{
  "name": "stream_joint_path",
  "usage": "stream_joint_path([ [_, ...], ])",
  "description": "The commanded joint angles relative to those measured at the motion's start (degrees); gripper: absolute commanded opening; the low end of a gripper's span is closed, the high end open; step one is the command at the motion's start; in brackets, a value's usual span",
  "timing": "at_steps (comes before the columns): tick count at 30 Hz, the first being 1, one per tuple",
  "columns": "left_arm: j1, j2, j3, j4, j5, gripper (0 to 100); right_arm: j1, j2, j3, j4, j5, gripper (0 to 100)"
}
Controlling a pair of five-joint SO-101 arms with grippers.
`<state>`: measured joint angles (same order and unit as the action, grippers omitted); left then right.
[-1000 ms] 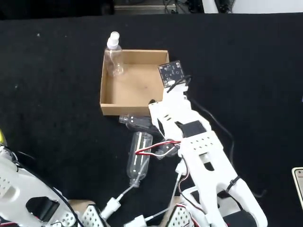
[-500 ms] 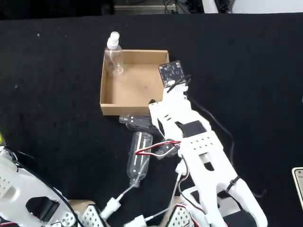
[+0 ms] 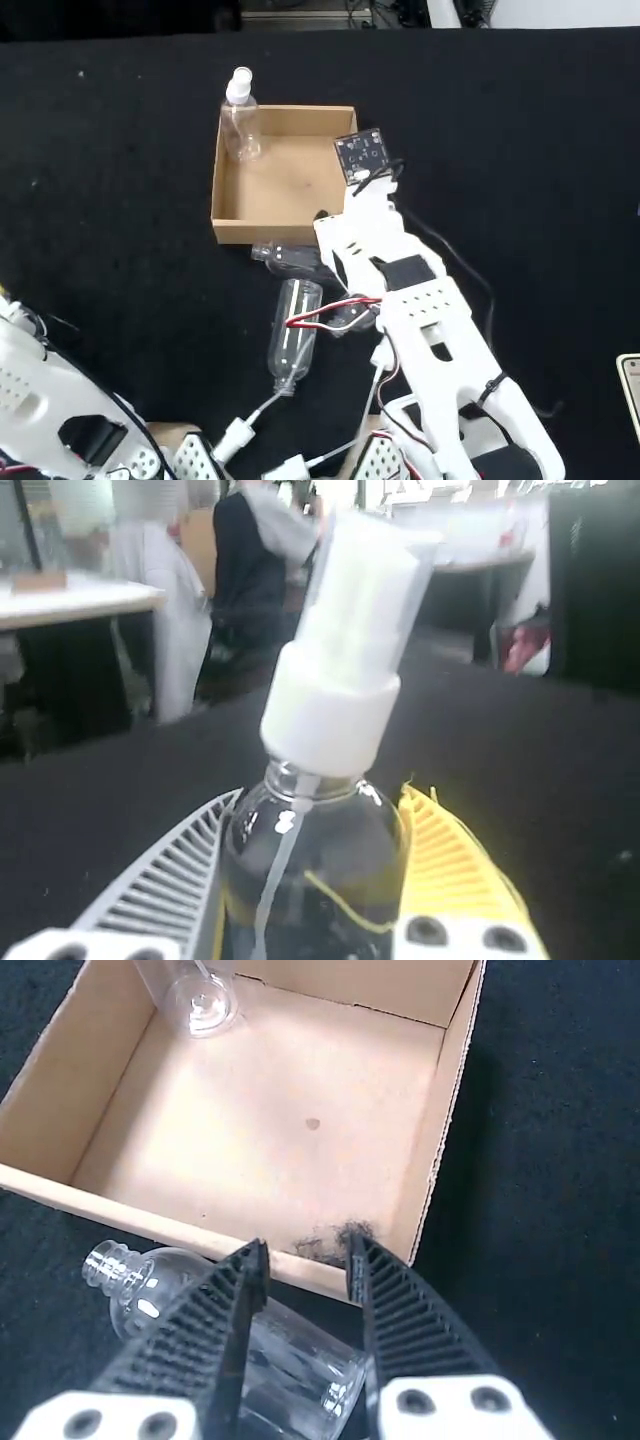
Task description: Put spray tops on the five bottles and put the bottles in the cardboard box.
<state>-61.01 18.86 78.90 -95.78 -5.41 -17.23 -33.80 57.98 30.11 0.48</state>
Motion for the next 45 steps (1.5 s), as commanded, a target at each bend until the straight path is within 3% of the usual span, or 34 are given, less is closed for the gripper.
stream_joint_path([
  [1,3.9,-10.2,1.8,-0.9,-0.3,3,2.8,-0.6,-1.0,-1.3,0.2,10.3],
  [4,7.9,-18.5,3.6,5.6,-0.3,3,3.9,-0.6,-1.5,-1.4,0.2,10.3],
  [10,17.9,-39.2,3.6,29.1,0.1,3,4.0,-0.6,-1.6,-1.6,0.4,10.3],
  [18,40.1,-66.2,2.9,52.8,0.2,3,8.2,-0.2,-2.9,-1.6,0.2,10.3],
  [22,51.5,-70.9,-2.9,65.9,0.6,3,10.1,-0.4,-3.2,-1.7,0.2,10.3],
  [25,56.0,-69.9,-9.4,72.7,5.8,3,10.5,-0.5,-3.2,-1.7,0.2,10.3],
  [32,61.4,-59.4,-16.7,73.0,9.4,3,10.5,-0.2,-3.2,-1.7,0.2,10.3],
  [39,66.1,-40.7,-17.0,49.7,9.3,3,10.5,-0.2,-3.2,-1.7,0.2,10.3],
  [45,67.0,-27.4,-21.8,42.4,9.3,3,10.5,-0.2,-3.2,-1.8,0.4,10.3],
])
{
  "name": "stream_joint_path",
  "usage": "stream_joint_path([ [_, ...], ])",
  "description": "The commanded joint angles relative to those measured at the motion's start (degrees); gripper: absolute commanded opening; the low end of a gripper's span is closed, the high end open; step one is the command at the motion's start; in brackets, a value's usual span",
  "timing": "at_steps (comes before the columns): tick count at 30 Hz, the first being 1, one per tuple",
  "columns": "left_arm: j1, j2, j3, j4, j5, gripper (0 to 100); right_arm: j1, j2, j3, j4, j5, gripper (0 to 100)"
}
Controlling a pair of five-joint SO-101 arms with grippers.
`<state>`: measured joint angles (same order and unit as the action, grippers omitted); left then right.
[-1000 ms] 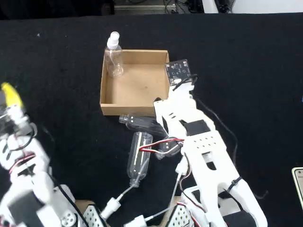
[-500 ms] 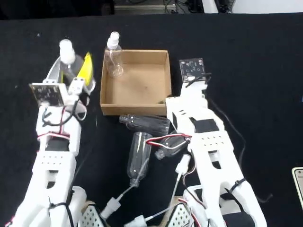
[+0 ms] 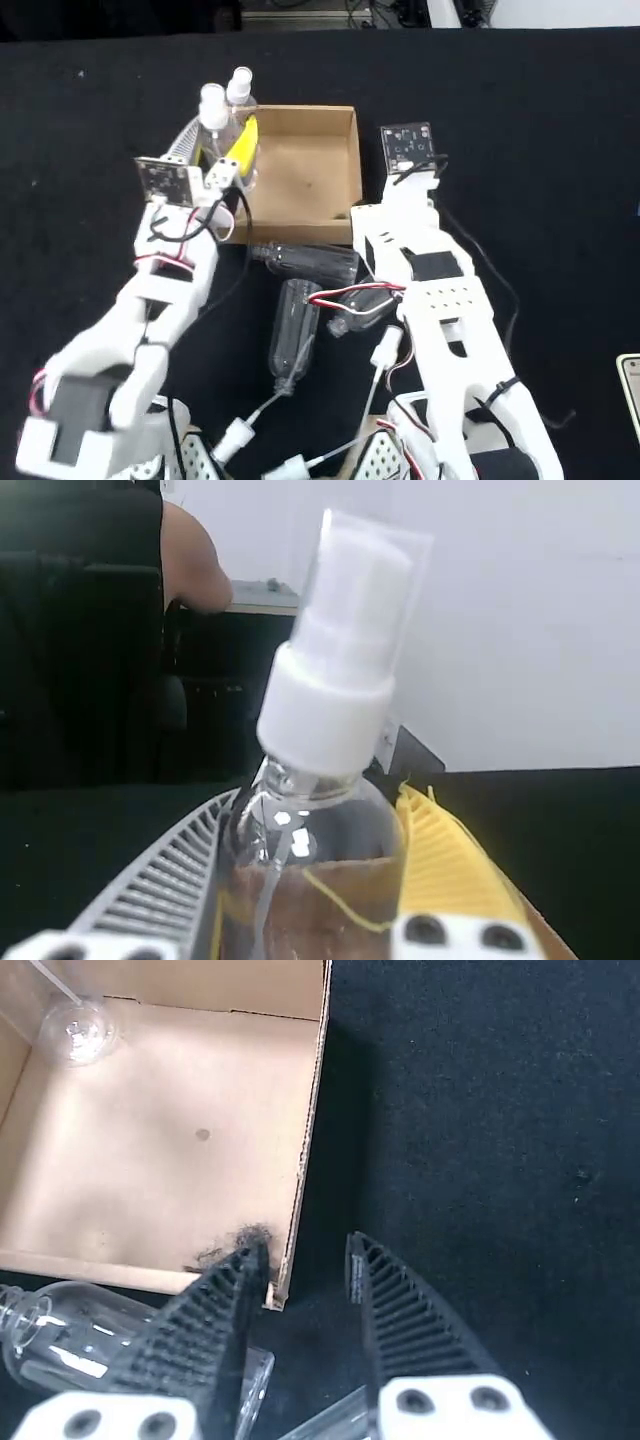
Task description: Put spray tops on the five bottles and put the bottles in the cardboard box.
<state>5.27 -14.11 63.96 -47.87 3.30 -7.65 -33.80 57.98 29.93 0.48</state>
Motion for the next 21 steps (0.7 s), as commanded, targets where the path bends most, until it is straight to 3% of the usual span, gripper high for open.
stream_joint_path([
  [1,0.7,6.9,-7.6,-5.7,0.6,3,1.0,-0.2,-3.2,-1.9,0.4,10.3],
  [9,0.1,15.4,-10.3,-6.8,-5.8,3,1.2,-0.1,-2.8,-3.8,0.5,10.3],
  [13,0.1,18.9,-9.8,-14.8,-5.7,3,1.2,-0.1,-2.8,-3.8,0.5,10.3],
  [21,0.1,26.4,-10.3,-19.1,-5.7,3,1.2,-0.1,-2.8,-3.8,0.5,10.3],
])
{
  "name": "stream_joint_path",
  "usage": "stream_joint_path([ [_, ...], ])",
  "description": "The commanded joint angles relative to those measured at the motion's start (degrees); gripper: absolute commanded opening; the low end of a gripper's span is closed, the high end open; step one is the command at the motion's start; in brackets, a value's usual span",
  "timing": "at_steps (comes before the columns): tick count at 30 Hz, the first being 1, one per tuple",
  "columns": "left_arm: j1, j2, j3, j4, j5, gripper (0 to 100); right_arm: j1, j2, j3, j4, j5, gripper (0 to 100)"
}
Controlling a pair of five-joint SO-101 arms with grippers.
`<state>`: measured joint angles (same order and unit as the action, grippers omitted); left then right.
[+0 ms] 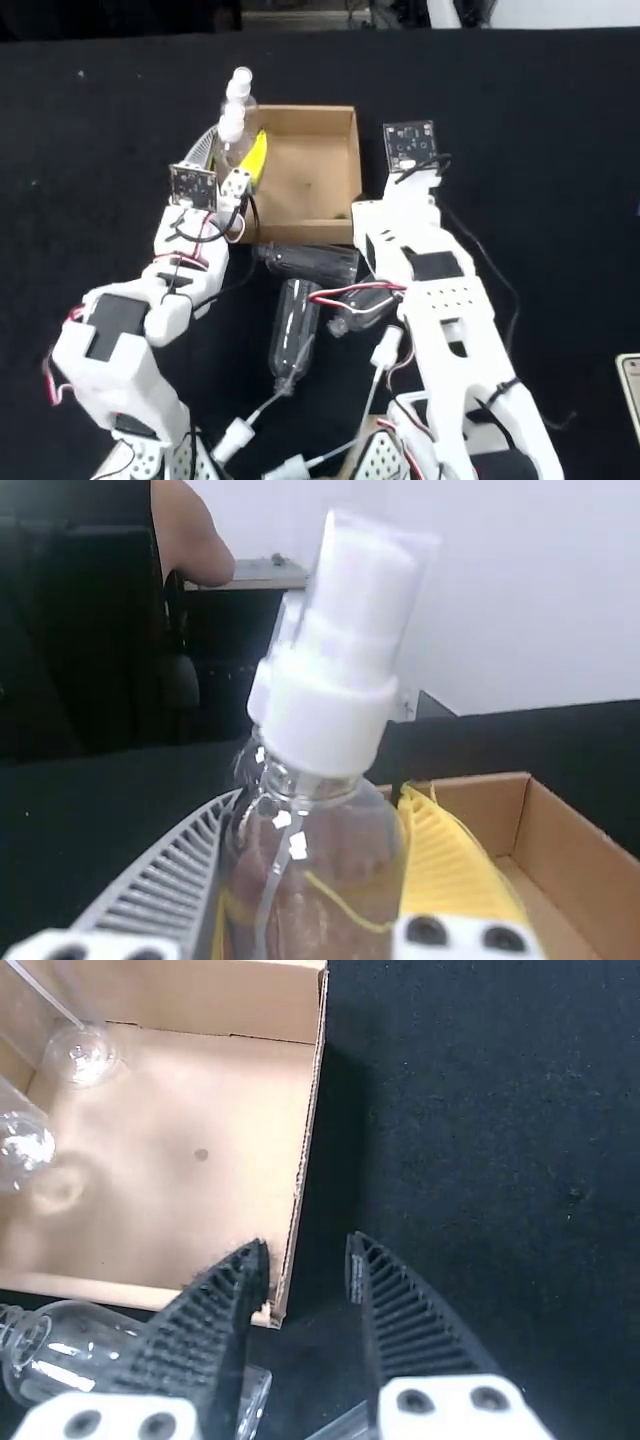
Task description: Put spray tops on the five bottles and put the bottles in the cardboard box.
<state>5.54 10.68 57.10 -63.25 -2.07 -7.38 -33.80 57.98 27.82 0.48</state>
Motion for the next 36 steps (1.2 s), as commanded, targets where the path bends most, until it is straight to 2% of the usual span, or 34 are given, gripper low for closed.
stream_joint_path([
  [1,-0.1,2.3,-3.6,-5.2,-0.4,3,1.0,-0.1,-2.8,-1.7,0.5,10.3],
  [6,-0.9,5.5,-3.8,-8.4,-0.4,3,1.0,-0.1,-2.8,-1.7,0.5,10.3],
  [26,-2.0,18.1,-17.5,-8.1,-0.3,3,0.9,-0.1,-2.7,-1.6,0.5,10.3],
  [36,-2.0,19.2,-18.2,-8.1,-0.3,3,0.8,-0.1,-2.7,-1.7,0.5,10.3],
])
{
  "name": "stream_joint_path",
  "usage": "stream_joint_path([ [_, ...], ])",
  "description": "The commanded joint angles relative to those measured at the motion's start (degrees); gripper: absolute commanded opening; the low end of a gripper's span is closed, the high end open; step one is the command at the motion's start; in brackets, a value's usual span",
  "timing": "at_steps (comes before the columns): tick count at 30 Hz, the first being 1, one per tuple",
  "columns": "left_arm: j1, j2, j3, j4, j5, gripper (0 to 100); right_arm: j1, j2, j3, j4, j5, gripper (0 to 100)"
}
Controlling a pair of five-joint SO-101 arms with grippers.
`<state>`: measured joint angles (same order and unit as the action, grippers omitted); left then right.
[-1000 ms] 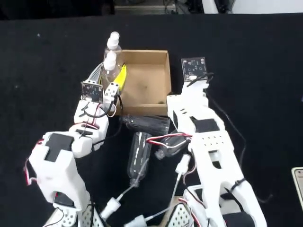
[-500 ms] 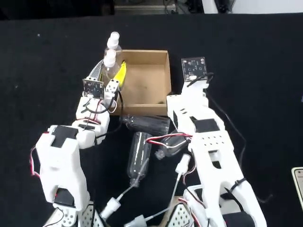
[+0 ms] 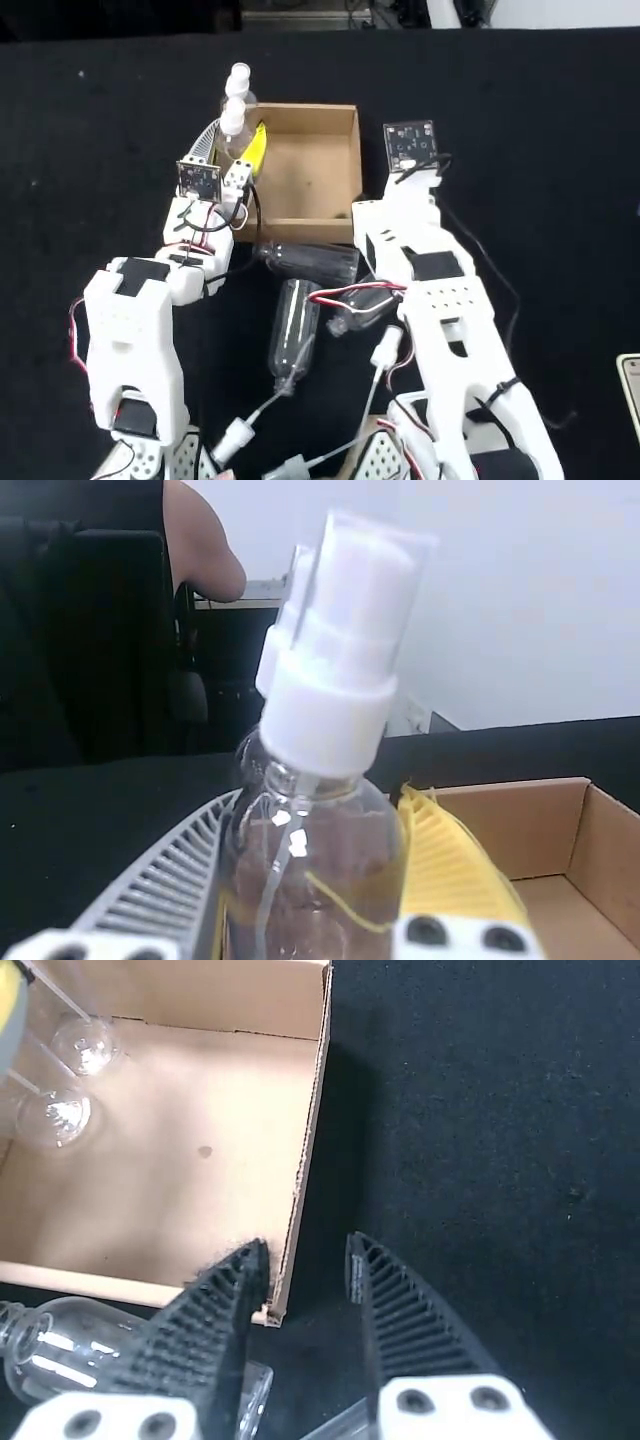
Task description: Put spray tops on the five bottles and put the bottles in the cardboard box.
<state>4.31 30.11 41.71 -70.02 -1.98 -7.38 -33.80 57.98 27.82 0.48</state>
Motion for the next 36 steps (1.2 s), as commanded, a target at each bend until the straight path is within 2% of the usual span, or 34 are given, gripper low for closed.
stream_joint_path([
  [1,-0.7,-0.3,-2.8,-1.3,-0.4,3,0.8,-0.1,-2.7,-1.7,0.5,10.3],
  [5,-0.7,-0.5,-2.6,-1.3,-0.4,6,0.8,-0.1,-2.7,-1.7,0.5,10.3],
  [9,-0.7,-0.3,-2.5,-1.3,-0.3,22,0.8,-0.1,-2.7,-1.6,0.5,10.3],
  [11,-0.7,-0.1,-2.4,-1.3,0.5,26,0.8,-0.1,-2.7,-1.6,0.5,10.3],
  [25,-0.8,-1.0,-1.5,-1.4,1.5,27,0.7,-0.1,-2.2,-1.8,0.5,10.3],
  [31,-1.7,-6.9,1.2,-1.0,1.5,27,0.7,-0.1,-2.2,-1.8,0.5,10.3],
  [34,-1.8,-10.4,2.5,4.7,1.5,27,0.7,-0.1,-2.2,-1.8,0.5,10.3],
  [36,-1.8,-12.6,3.1,8.2,1.5,31,0.7,-0.1,-2.2,-1.8,0.5,10.3],
])
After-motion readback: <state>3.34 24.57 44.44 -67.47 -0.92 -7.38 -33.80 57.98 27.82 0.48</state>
